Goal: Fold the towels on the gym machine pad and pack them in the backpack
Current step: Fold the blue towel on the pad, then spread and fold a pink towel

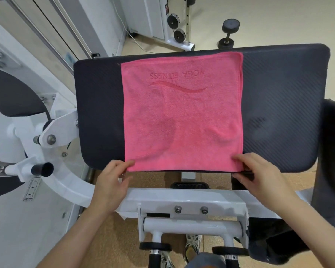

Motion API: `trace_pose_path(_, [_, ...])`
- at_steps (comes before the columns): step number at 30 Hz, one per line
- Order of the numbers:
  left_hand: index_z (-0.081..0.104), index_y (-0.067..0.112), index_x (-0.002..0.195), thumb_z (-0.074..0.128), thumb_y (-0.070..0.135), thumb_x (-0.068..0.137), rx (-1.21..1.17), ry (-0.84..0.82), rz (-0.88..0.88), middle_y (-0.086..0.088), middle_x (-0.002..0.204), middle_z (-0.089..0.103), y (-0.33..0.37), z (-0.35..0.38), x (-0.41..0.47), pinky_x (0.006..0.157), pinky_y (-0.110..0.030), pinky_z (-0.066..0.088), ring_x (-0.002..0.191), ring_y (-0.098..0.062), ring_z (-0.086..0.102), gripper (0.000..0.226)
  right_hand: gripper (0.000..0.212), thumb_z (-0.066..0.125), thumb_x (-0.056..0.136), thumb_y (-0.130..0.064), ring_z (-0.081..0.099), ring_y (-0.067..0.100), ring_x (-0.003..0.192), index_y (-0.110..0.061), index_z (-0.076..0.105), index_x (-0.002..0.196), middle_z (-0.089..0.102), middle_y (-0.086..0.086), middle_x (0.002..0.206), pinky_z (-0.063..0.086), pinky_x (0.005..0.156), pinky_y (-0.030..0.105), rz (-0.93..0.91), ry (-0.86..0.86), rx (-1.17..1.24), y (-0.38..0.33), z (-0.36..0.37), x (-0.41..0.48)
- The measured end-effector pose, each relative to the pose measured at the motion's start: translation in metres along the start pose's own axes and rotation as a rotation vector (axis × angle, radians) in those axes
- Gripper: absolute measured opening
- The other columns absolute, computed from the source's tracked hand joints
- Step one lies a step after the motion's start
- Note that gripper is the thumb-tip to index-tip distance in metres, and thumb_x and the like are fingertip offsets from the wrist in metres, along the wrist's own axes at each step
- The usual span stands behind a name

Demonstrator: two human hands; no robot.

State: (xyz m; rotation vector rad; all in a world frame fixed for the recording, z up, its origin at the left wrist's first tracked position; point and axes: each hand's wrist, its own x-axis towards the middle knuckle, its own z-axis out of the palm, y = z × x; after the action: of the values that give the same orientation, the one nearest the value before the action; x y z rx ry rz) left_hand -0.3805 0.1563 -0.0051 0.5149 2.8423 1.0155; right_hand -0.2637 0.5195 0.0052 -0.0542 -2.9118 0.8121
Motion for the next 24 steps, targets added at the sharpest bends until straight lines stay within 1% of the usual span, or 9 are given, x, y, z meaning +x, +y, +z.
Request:
trace_pose_path(3, [0.070, 0.004, 0.110, 0.074, -0.007, 0.077, 0.213, 0.052, 0.171, -0.002, 0.093, 0.059, -0.008, 0.003, 0.005, 0.068, -0.031, 0.051, 0.079, -0.015, 0.056, 0.035, 0.042, 0.084, 0.065, 0.004, 0.064, 0.030, 0.075, 0.001, 0.069, 0.104, 0.065, 0.010, 0.090, 0.054, 0.062, 0.038, -0.098, 0.067, -0.169, 0.008, 0.004, 0.001])
trace_pose_path(6, [0.072, 0.002, 0.107, 0.074, -0.009, 0.076, 0.306, 0.126, 0.233, -0.007, 0.086, 0.056, -0.010, 0.004, 0.006, 0.060, -0.031, 0.046, 0.077, -0.019, 0.051, 0.032, 0.015, 0.070, 0.082, -0.006, 0.054, 0.030, 0.071, -0.001, 0.072, 0.096, 0.058, 0.010, 0.086, 0.047, 0.057, 0.041, -0.194, 0.127, -0.273, 0.018, 0.006, -0.001])
trace_pose_path(7, [0.073, 0.002, 0.106, 0.074, -0.008, 0.076, 0.321, 0.147, 0.240, -0.008, 0.086, 0.056, -0.009, 0.004, 0.004, 0.061, -0.029, 0.043, 0.078, -0.019, 0.048, 0.032, 0.016, 0.065, 0.084, -0.009, 0.053, 0.030, 0.075, -0.002, 0.073, 0.096, 0.057, 0.010, 0.090, 0.045, 0.058, 0.041, -0.207, 0.142, -0.289, 0.020, 0.004, -0.002])
trace_pose_path(10, [0.075, 0.003, 0.103, 0.073, -0.009, 0.077, 0.354, 0.171, 0.254, -0.012, 0.097, 0.060, -0.008, 0.002, -0.002, 0.076, -0.024, 0.037, 0.089, -0.022, 0.047, 0.029, 0.018, 0.067, 0.081, -0.006, 0.058, 0.033, 0.101, -0.003, 0.073, 0.098, 0.061, 0.012, 0.109, 0.047, 0.070, 0.044, -0.255, 0.147, -0.303, 0.023, -0.004, -0.005])
trace_pose_path(13, [0.074, 0.005, 0.103, 0.064, 0.000, 0.084, 0.333, 0.082, 0.312, -0.010, 0.116, 0.064, -0.013, -0.002, -0.007, 0.092, -0.034, 0.043, 0.106, -0.028, 0.053, 0.022, 0.018, 0.064, 0.086, -0.009, 0.057, 0.027, 0.120, -0.003, 0.073, 0.100, 0.066, 0.010, 0.121, 0.051, 0.083, 0.044, -0.349, 0.064, -0.260, 0.023, -0.012, -0.006])
trace_pose_path(16, [0.073, 0.013, 0.103, 0.049, 0.021, 0.091, 0.199, -0.056, 0.274, 0.007, 0.114, 0.067, -0.013, -0.012, -0.013, 0.095, -0.041, 0.049, 0.115, -0.014, 0.057, 0.028, 0.024, 0.056, 0.092, -0.020, 0.057, 0.019, 0.123, -0.006, 0.074, 0.100, 0.068, 0.003, 0.119, 0.052, 0.091, 0.041, -0.393, -0.093, -0.195, 0.026, -0.020, -0.007])
trace_pose_path(20, [0.062, 0.039, 0.106, 0.047, 0.032, 0.095, -0.062, -0.053, 0.051, 0.024, 0.102, 0.064, 0.010, -0.033, -0.001, 0.083, -0.021, 0.049, 0.099, 0.001, 0.059, 0.020, 0.022, 0.056, 0.087, -0.025, 0.063, 0.007, 0.109, -0.014, 0.073, 0.097, 0.071, -0.006, 0.109, 0.048, 0.094, 0.026, -0.221, -0.119, 0.041, 0.012, -0.045, 0.011])
trace_pose_path(22, [0.061, 0.039, 0.101, 0.053, 0.019, 0.098, -0.197, 0.023, -0.013, 0.018, 0.097, 0.065, 0.029, -0.041, 0.019, 0.073, -0.017, 0.049, 0.088, -0.002, 0.061, 0.022, 0.010, 0.064, 0.087, -0.018, 0.067, 0.003, 0.091, -0.020, 0.073, 0.093, 0.072, -0.012, 0.095, 0.050, 0.084, 0.019, -0.049, -0.049, 0.230, 0.000, -0.061, 0.030])
trace_pose_path(24, [0.062, 0.035, 0.097, 0.052, 0.005, 0.097, -0.301, 0.120, -0.037, 0.018, 0.092, 0.065, 0.043, -0.047, 0.047, 0.075, -0.014, 0.047, 0.086, 0.001, 0.059, 0.032, 0.018, 0.067, 0.086, -0.004, 0.066, 0.003, 0.077, -0.021, 0.072, 0.085, 0.072, -0.008, 0.080, 0.049, 0.075, 0.014, 0.077, 0.003, 0.393, -0.008, -0.071, 0.055])
